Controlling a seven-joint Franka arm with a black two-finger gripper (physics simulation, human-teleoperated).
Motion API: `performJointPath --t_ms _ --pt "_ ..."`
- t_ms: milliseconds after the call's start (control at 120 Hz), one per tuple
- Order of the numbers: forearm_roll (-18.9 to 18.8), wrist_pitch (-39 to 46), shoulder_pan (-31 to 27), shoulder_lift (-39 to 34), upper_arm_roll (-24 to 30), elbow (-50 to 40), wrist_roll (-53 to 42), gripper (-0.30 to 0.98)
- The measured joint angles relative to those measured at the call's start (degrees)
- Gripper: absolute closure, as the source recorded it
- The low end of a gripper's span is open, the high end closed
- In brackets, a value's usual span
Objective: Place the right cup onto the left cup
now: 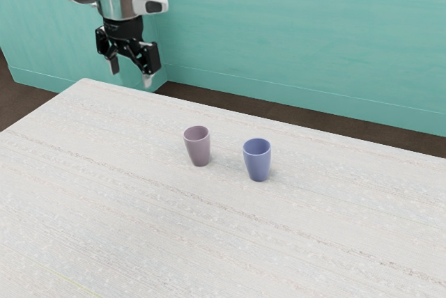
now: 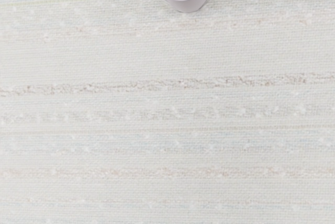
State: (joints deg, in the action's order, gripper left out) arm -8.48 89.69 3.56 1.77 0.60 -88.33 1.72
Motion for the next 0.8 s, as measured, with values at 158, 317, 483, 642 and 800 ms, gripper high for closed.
performJointPath --t_ms 158,317,483,642,800 --pt "-0.19 1.45 -6.23 0.70 3.01 0.46 -0.57 0.00" --pt "-0.58 3.11 -6.93 2.08 7.21 0.50 0.05 0.00" --pt "-0.71 4.18 -2.77 4.64 9.71 1.29 1.68 0.00" --pt "-0.75 5.49 -4.04 8.99 10.88 3.43 3.28 0.00" --pt "-0.75 6.98 -3.95 13.88 12.11 6.28 4.64 0.00"
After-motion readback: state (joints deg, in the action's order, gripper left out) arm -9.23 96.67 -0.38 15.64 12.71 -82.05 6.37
